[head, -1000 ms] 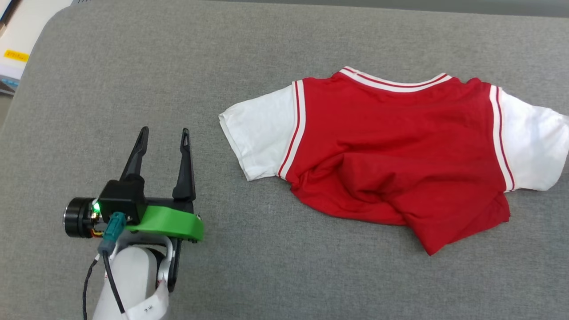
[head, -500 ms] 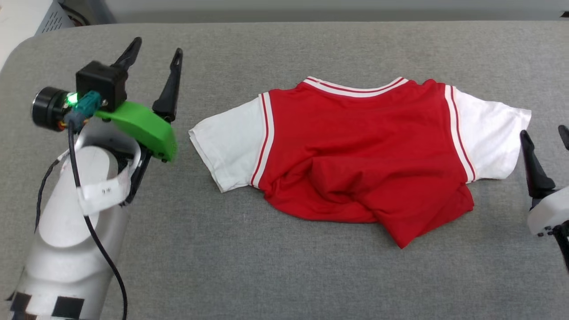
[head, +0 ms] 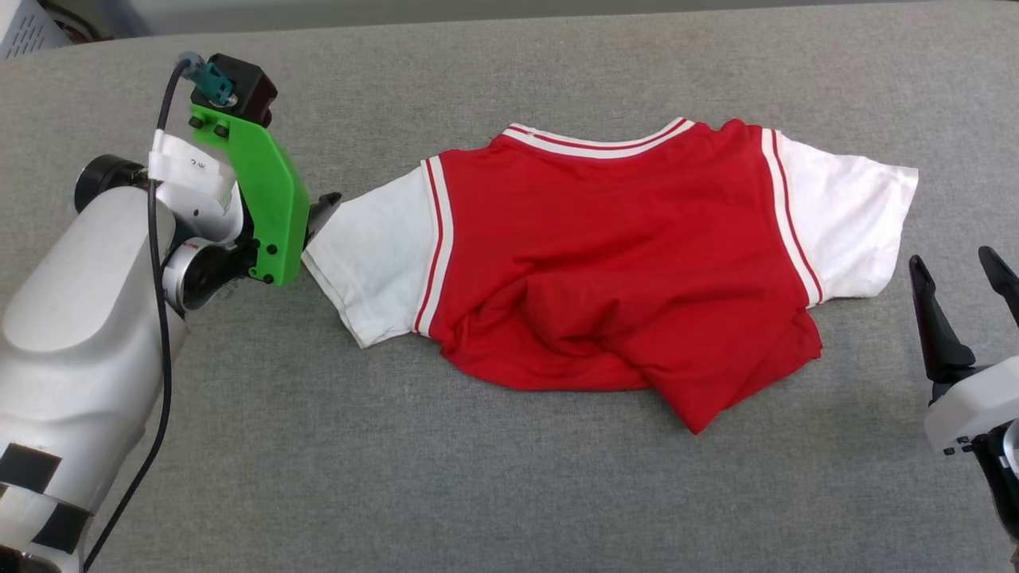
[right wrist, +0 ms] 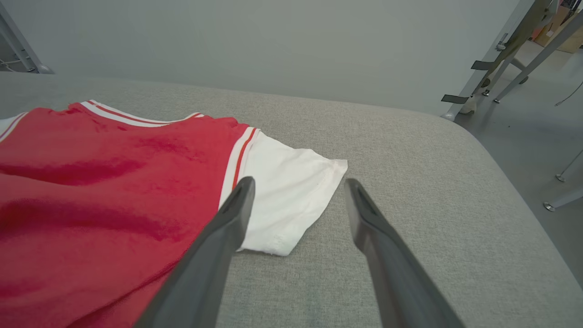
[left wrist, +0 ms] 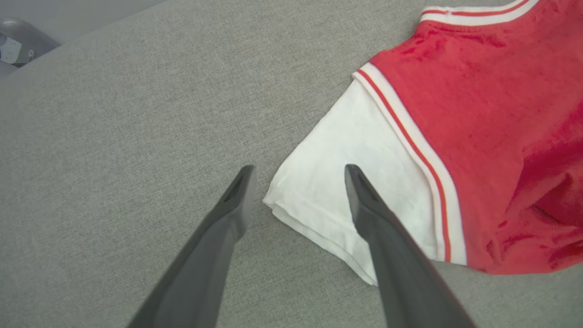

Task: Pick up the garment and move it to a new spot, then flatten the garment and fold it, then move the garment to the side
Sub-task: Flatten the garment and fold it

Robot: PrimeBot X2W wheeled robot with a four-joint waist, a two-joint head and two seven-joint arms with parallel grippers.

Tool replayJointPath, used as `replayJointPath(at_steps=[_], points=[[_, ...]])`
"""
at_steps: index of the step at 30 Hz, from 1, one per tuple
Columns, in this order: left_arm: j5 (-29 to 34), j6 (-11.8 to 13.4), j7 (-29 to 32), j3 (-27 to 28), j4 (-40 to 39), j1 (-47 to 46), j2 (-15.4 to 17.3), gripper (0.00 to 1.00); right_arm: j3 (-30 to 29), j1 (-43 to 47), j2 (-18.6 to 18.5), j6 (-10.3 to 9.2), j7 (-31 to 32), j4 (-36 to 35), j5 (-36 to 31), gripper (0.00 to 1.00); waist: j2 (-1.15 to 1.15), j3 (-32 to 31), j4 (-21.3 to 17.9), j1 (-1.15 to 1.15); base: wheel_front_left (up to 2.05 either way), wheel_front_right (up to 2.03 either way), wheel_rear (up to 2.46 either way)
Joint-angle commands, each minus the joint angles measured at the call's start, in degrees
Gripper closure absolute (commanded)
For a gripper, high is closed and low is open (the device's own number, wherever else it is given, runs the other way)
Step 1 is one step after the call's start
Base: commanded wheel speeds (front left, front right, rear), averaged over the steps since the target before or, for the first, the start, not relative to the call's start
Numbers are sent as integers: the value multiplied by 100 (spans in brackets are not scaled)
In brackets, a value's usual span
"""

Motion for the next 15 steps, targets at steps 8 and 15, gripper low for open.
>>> replayJointPath(at_steps=[8, 15], points=[[-318, -16, 389, -611, 599, -362, 160, 0, 61, -153, -21, -3, 43, -118, -15, 0, 0, 366, -222, 0, 0, 0, 0], [-458, -16, 718, -1356, 848, -375, 267, 0, 77, -279, -69, -3, 30, -110, 0, 0, 0, 547, -257, 0, 0, 0, 0]])
